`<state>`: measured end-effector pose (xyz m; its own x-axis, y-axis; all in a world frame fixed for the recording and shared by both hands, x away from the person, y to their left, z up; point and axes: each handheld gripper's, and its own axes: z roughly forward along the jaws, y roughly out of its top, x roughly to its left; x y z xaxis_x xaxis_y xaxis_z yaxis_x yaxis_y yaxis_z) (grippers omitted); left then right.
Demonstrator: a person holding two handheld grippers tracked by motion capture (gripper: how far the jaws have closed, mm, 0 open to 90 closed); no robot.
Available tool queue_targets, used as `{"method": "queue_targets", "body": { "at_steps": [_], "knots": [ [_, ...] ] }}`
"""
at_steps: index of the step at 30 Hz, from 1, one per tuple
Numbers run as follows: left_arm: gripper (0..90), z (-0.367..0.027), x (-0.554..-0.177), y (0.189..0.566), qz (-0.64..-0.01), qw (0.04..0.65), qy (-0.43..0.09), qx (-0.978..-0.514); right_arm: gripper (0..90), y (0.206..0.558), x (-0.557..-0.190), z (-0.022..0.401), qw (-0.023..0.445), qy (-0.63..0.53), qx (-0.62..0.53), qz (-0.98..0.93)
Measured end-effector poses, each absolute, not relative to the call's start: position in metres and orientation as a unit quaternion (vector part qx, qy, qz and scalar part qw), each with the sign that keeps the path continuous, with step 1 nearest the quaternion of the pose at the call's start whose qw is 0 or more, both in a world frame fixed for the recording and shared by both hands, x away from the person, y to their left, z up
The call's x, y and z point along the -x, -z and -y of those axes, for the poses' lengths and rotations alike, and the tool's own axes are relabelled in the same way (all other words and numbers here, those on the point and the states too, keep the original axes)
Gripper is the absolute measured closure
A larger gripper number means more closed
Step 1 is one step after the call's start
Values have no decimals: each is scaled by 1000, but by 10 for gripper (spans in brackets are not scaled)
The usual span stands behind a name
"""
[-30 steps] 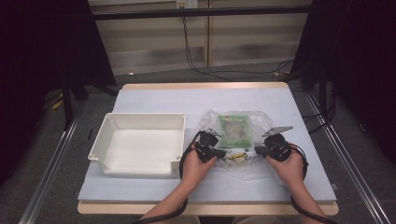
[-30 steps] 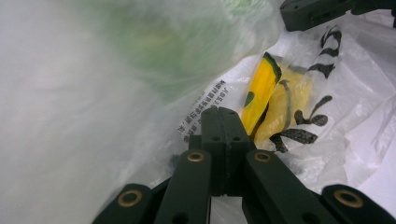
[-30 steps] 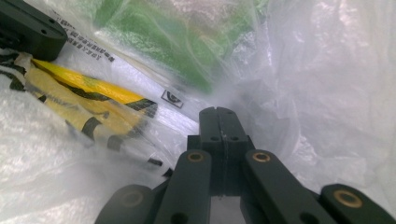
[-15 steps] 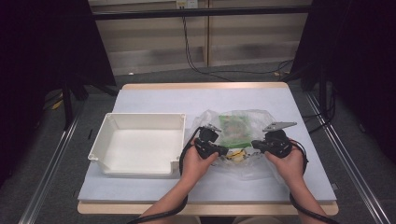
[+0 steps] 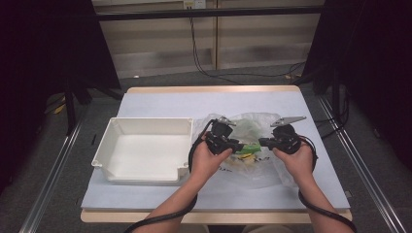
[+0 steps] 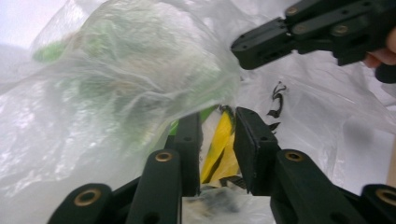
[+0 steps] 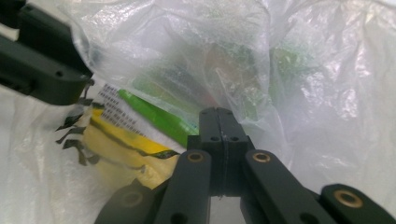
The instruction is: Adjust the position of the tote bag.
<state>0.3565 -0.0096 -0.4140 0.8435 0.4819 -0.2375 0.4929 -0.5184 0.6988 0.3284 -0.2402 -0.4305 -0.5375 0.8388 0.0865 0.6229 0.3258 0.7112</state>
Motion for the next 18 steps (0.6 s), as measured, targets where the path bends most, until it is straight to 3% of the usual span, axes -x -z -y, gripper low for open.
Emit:
{"method": "queue_targets", "body": {
  "at_steps": [5, 10, 13, 14, 18],
  "knots": [
    [826, 16, -359, 413, -262, 389, -6, -883, 900, 424, -333, 237, 153, -359, -449, -804],
    [873, 17, -373, 424, -284, 397, 5, -873, 891, 424, -331, 236, 160, -347, -447, -809],
    [900, 16, -376, 426, -288, 396, 10, -872, 824, 425, -327, 237, 158, -360, -444, -805],
    [900, 17, -376, 426, -288, 394, 12, -873, 748, 424, -325, 235, 161, -365, -445, -802],
    [900, 16, -377, 429, -295, 393, 14, -871, 714, 421, -318, 232, 167, -383, -435, -798]
  ]
}}
